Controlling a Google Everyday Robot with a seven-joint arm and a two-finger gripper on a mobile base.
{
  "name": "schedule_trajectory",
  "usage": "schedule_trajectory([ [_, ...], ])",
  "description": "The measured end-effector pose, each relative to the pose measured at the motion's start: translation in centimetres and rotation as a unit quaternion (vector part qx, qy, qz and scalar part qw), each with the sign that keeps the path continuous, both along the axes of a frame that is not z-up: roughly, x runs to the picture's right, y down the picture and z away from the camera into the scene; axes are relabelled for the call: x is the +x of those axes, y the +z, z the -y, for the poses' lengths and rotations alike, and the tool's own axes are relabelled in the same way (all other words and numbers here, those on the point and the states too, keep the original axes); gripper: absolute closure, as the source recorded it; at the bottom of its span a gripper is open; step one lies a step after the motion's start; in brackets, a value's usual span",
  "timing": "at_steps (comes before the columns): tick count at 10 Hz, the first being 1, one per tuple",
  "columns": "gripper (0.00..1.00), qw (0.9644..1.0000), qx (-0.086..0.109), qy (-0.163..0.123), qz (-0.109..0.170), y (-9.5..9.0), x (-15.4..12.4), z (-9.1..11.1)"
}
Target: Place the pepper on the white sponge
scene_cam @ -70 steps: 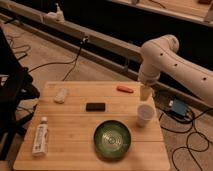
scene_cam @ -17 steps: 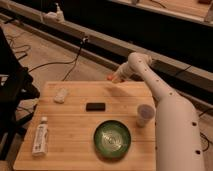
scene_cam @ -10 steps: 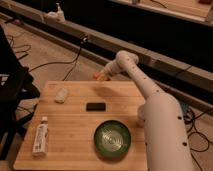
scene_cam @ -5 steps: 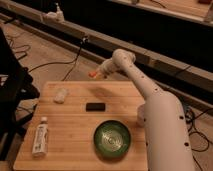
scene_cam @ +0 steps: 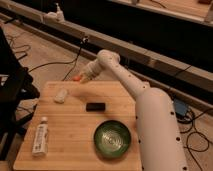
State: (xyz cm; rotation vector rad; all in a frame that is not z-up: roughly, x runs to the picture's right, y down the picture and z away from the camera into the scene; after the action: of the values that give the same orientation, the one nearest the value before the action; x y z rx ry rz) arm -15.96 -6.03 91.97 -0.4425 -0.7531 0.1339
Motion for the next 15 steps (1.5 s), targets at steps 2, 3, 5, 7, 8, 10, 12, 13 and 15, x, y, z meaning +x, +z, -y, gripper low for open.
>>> schedule_trajectory([
  [2,1.0,0.9987,-0.014,-0.032,0.038,-0.5,-4.6,-2.2],
  [3,1.0,0.9966,-0.021,-0.052,0.061,-1.2,-6.7,-3.7],
  [5,1.0,0.9958,-0.023,-0.059,0.067,-1.4,-7.0,-4.1],
  [7,1.0,0.9958,-0.023,-0.059,0.066,-1.3,-7.0,-4.1],
  [8,1.0,0.9957,-0.022,-0.06,0.067,-1.3,-7.2,-4.1],
  [10,1.0,0.9957,-0.019,-0.06,0.067,-0.4,-8.0,-4.4],
  [12,1.0,0.9951,-0.02,-0.06,0.076,0.6,-9.9,-4.9],
  [13,1.0,0.9949,-0.022,-0.059,0.079,1.2,-10.7,-5.2],
  [15,0.86,0.9943,-0.033,-0.066,0.077,2.7,-12.0,-6.3],
])
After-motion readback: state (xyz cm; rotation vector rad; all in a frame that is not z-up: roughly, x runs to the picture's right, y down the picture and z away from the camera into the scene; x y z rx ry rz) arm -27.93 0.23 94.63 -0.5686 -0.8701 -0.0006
